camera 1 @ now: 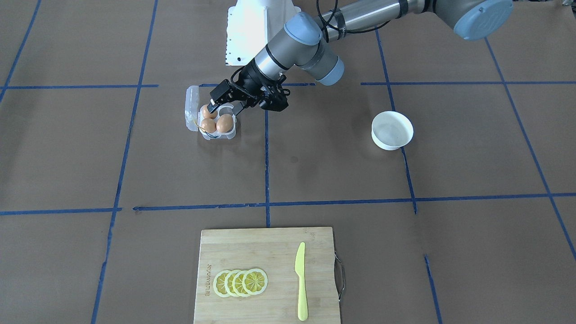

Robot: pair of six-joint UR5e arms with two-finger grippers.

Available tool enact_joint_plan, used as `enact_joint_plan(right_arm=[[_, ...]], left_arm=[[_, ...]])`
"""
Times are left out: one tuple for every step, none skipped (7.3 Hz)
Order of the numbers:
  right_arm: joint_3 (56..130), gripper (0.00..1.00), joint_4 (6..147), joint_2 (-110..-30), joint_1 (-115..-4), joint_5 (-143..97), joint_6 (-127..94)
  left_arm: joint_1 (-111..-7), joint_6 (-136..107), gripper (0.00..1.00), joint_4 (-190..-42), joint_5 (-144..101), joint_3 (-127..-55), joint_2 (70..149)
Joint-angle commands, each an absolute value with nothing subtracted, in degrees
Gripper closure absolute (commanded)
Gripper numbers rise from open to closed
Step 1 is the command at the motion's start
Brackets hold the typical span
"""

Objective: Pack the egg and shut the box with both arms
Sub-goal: 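Lower the egg into the empty carton cup and open the left gripper, then withdraw the left arm away from the carton while the right arm approaches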

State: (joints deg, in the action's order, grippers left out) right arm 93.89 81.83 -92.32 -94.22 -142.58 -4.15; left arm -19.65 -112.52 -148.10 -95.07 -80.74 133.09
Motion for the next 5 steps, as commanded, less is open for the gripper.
enact_joint_plan(right_arm=[[94.3,0.0,81.65,-91.94,-93.87,-142.82,-5.0],[96.57,0.0,81.56,-91.76,-91.69,-142.74,-10.06],[99.64,0.0,80.26,-91.84,-88.62,-142.39,-16.72],[101.32,0.0,76.5,-92.28,-85.9,-142.03,-22.36],[101.6,0.0,70.9,-92.55,-83.09,-141.77,-28.42]], left_arm=[[-24.06,-112.15,0.0,-146.7,-101.12,-82.44,132.54],[-26.0,-110.67,0.0,-142.86,-104.73,-85.66,131.32],[-26.89,-105.96,0.0,-135.69,-106.07,-90.04,130.18],[-28.2,-101.82,0.0,-128.48,-107.39,-93.48,129.73],[-29.6,-98.04,0.0,-121.19,-107.4,-97.34,128.42]])
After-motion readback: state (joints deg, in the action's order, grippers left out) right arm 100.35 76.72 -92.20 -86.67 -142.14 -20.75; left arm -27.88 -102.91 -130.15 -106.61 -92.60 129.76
